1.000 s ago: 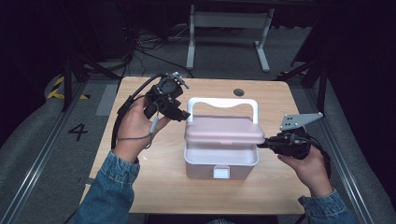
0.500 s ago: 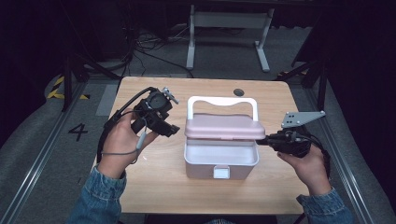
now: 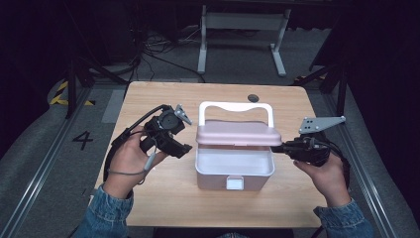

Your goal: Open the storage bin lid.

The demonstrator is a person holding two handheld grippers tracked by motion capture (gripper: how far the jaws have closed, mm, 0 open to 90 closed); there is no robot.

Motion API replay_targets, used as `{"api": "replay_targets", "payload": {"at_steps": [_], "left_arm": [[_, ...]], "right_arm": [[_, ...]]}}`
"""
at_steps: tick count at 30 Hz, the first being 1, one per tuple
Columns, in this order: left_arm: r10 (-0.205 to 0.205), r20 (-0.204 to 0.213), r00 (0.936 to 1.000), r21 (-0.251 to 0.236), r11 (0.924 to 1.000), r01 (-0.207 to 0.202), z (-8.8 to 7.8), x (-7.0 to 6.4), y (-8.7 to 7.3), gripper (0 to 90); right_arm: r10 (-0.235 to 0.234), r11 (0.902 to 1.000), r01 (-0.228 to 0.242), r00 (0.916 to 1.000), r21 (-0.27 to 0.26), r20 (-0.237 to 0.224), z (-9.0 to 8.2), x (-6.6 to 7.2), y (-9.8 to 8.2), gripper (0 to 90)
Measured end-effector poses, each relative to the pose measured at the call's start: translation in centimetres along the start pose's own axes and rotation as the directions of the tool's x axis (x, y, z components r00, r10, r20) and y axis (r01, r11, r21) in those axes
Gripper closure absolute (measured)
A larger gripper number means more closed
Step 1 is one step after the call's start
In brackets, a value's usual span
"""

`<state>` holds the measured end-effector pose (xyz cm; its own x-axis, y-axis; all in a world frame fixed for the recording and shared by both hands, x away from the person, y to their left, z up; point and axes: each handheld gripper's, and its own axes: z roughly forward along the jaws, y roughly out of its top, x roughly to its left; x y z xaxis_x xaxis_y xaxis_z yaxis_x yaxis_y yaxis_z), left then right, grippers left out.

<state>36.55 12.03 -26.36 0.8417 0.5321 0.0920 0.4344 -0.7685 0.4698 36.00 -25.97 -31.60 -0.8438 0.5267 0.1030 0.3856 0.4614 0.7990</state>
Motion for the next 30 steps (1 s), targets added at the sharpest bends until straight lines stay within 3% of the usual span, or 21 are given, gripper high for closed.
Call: {"api": "replay_targets", "payload": {"at_steps": [3,16,22,30], "left_arm": [[0.007,0.018,0.9998,-0.003,1.0000,-0.007,0.2,-0.1,0.5,35.3],[0.068,0.007,0.9976,-0.021,0.9975,-0.068,1.5,-1.3,3.0,33.8],[0.119,-0.048,0.9918,-0.008,0.9928,-0.119,2.2,-2.0,4.0,29.8],[0.128,-0.070,0.9893,-0.010,0.9916,-0.129,2.3,-1.9,4.6,29.0]], "right_arm": [[0.000,1.0000,0.000,1.0000,0.000,-0.001,0.0,0.0,0.0,89.9],[0.005,1.0000,-0.005,1.0000,0.000,-0.007,0.1,0.0,0.1,89.9],[0.004,1.0000,-0.004,1.0000,-0.006,-0.008,0.0,0.0,0.1,89.8],[0.006,0.9999,-0.006,0.9999,-0.013,-0.011,-0.1,0.0,0.2,89.5]]}}
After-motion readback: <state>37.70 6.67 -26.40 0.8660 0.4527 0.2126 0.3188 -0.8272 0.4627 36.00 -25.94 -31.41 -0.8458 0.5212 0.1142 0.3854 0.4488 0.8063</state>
